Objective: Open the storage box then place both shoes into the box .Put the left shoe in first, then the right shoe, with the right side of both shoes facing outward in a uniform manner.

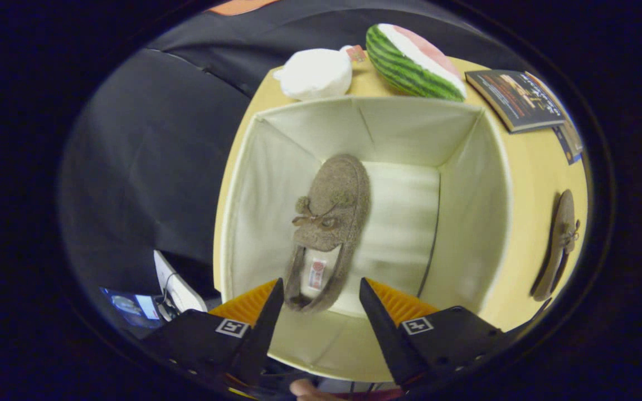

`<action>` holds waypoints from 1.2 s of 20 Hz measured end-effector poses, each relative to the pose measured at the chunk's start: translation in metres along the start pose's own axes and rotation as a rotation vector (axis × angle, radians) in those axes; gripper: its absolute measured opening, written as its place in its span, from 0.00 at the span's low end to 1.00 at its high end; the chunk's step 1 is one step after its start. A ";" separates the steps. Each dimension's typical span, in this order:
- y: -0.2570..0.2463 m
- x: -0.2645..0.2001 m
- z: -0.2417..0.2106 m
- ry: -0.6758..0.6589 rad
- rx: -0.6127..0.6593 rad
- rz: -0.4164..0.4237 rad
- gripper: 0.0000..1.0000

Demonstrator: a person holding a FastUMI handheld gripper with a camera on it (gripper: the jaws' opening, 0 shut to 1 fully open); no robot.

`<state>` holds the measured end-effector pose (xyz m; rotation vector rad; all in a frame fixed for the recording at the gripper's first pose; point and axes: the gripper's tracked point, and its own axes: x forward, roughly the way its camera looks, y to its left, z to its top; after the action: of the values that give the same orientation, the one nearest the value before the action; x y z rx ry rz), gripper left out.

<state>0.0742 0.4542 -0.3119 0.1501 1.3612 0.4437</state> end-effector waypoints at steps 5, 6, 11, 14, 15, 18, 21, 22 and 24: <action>-0.023 -0.083 -0.002 -0.087 -0.093 0.063 0.95; -0.036 -0.097 -0.005 -0.104 -0.098 0.056 0.95; -0.140 -0.128 -0.017 -0.146 -0.069 -0.037 0.95; -0.222 -0.131 -0.023 -0.138 -0.033 -0.159 0.96; -0.245 -0.131 -0.027 -0.134 -0.008 -0.182 0.96; -0.317 -0.134 -0.034 -0.125 0.056 -0.251 0.96; -0.380 -0.130 -0.047 -0.091 0.104 -0.324 0.96; -0.400 -0.129 -0.050 -0.082 0.112 -0.355 0.96; -0.433 -0.125 -0.054 -0.073 0.105 -0.419 0.96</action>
<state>0.0996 0.0035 -0.3640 -0.0347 1.3025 0.0152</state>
